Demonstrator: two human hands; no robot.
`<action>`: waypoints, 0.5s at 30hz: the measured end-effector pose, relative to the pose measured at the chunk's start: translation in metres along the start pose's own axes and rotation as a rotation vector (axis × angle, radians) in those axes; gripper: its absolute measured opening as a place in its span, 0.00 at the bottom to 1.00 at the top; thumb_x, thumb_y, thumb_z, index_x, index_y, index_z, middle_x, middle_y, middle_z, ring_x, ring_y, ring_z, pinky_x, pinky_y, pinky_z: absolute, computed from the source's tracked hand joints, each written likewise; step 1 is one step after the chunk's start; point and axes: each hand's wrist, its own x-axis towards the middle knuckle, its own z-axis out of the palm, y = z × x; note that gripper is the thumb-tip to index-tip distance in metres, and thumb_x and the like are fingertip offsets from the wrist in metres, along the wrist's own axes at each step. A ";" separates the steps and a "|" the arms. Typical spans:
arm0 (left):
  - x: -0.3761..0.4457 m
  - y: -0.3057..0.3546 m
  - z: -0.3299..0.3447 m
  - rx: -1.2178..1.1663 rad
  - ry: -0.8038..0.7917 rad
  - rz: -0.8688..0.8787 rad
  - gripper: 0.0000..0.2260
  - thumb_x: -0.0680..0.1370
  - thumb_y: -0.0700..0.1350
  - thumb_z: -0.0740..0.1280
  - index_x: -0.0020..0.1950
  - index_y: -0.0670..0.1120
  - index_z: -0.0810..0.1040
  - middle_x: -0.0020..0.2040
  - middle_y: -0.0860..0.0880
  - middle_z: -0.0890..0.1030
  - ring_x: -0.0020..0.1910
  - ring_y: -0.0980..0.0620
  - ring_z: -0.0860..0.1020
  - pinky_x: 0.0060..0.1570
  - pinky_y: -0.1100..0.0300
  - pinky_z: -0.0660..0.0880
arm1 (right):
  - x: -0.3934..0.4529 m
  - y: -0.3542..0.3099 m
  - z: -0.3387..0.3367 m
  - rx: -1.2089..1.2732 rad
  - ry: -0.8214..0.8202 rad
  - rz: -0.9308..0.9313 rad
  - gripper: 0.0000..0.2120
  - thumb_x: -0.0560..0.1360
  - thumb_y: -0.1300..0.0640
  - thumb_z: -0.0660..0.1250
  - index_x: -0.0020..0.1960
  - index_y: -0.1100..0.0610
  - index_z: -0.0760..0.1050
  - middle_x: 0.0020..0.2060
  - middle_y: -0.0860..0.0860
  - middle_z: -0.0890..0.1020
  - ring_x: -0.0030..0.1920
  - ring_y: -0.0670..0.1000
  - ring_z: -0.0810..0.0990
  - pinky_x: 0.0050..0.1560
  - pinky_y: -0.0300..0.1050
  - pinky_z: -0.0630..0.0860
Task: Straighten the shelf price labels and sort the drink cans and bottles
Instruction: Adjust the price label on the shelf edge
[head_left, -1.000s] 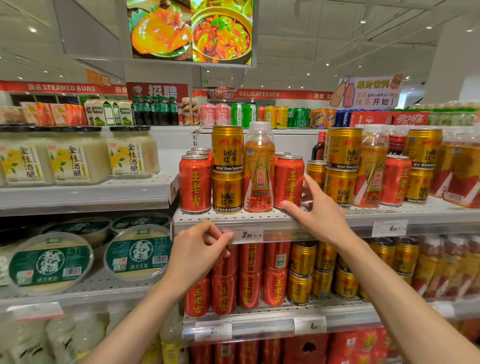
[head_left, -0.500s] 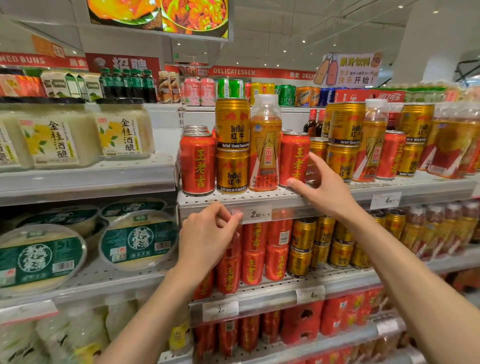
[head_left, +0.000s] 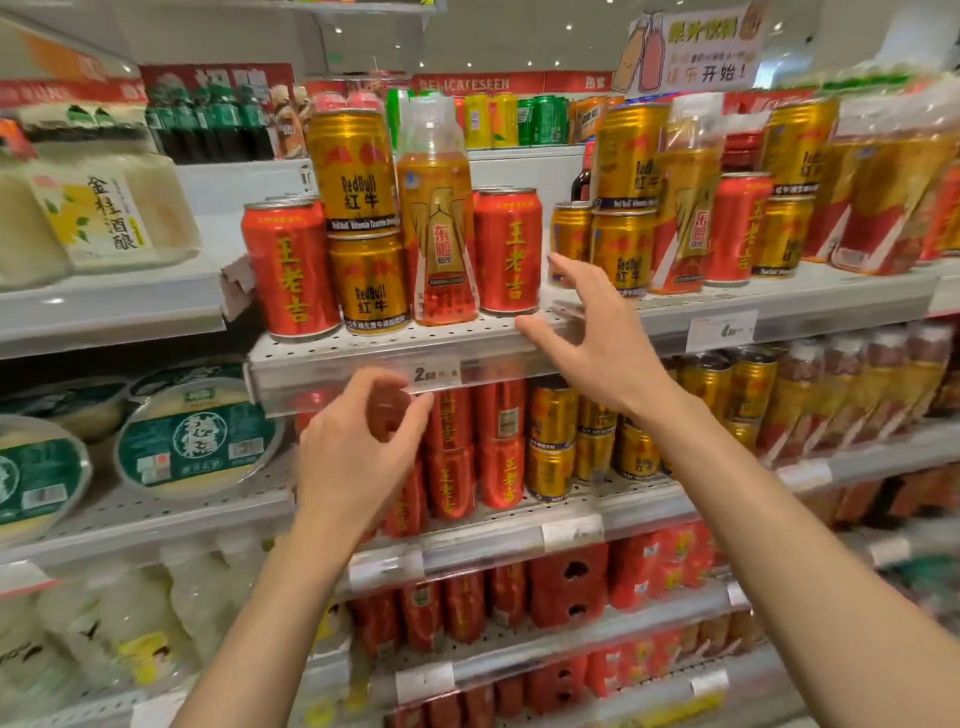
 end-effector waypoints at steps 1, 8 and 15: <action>-0.007 0.008 0.007 -0.010 0.003 -0.007 0.10 0.77 0.53 0.73 0.55 0.53 0.80 0.46 0.56 0.86 0.46 0.51 0.85 0.53 0.47 0.82 | -0.010 0.008 -0.004 0.028 0.006 -0.046 0.34 0.78 0.41 0.68 0.79 0.53 0.63 0.75 0.49 0.70 0.75 0.47 0.68 0.75 0.53 0.67; -0.064 0.076 0.092 -0.215 -0.039 -0.190 0.12 0.76 0.49 0.75 0.59 0.56 0.79 0.51 0.58 0.85 0.52 0.61 0.83 0.57 0.58 0.79 | -0.112 0.091 -0.048 0.284 -0.021 0.111 0.24 0.78 0.45 0.69 0.73 0.43 0.69 0.68 0.36 0.73 0.68 0.37 0.72 0.67 0.37 0.69; -0.083 0.130 0.176 -0.222 -0.148 -0.197 0.11 0.77 0.49 0.74 0.56 0.61 0.77 0.50 0.63 0.84 0.51 0.61 0.83 0.53 0.61 0.78 | -0.153 0.190 -0.111 0.416 -0.010 0.461 0.16 0.78 0.48 0.70 0.64 0.37 0.74 0.52 0.37 0.82 0.52 0.38 0.80 0.49 0.38 0.79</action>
